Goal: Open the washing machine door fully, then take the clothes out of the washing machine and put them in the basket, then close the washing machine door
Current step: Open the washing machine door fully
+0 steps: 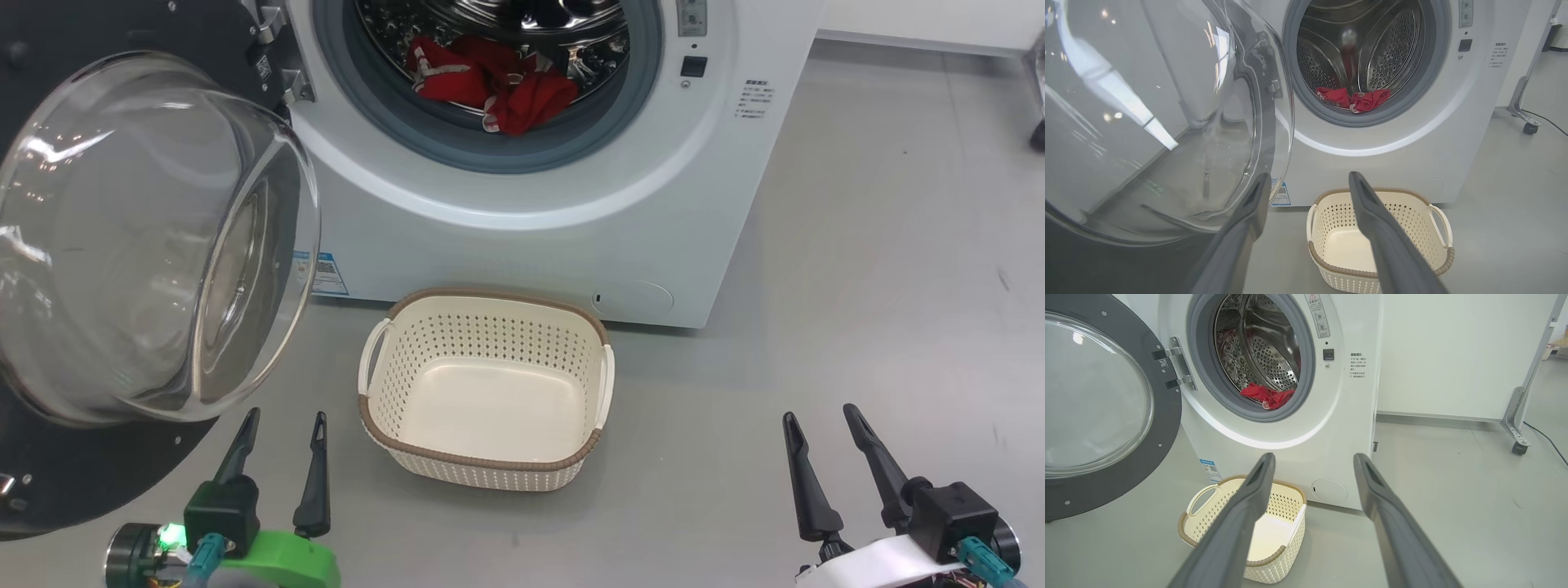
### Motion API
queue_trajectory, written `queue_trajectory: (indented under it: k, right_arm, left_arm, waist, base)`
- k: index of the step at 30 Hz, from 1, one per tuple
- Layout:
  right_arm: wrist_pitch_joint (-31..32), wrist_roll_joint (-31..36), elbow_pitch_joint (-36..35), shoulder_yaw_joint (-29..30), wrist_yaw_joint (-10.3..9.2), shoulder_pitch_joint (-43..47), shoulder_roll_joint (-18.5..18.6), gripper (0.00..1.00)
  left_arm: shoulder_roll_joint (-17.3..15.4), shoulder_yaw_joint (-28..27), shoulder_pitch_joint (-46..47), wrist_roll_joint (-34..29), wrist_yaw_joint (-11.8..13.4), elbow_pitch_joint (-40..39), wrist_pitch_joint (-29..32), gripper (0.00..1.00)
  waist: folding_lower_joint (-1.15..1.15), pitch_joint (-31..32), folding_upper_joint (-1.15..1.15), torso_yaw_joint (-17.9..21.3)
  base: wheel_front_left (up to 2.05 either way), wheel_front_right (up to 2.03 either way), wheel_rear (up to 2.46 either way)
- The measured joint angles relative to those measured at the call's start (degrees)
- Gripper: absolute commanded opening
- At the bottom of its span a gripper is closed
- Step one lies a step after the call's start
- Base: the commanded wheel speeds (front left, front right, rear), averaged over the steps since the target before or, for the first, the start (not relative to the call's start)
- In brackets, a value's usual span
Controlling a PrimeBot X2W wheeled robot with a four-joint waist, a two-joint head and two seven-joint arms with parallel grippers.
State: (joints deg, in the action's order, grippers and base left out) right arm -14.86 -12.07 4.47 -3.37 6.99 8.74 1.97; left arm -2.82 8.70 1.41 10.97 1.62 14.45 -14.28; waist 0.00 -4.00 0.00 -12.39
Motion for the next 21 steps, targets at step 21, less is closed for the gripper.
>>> queue_trajectory:
  k: [21]
  right_arm:
    - [0.0, -0.52, -0.2, -0.34, -0.07, 0.01, 0.0, 1.0]
  left_arm:
    - [0.0, 1.56, -1.72, -0.14, 0.6, -1.02, 0.0, 1.0]
  waist:
    - [0.0, 1.14, 0.0, 10.44]
  base:
    - [0.0, 0.0, 0.0]
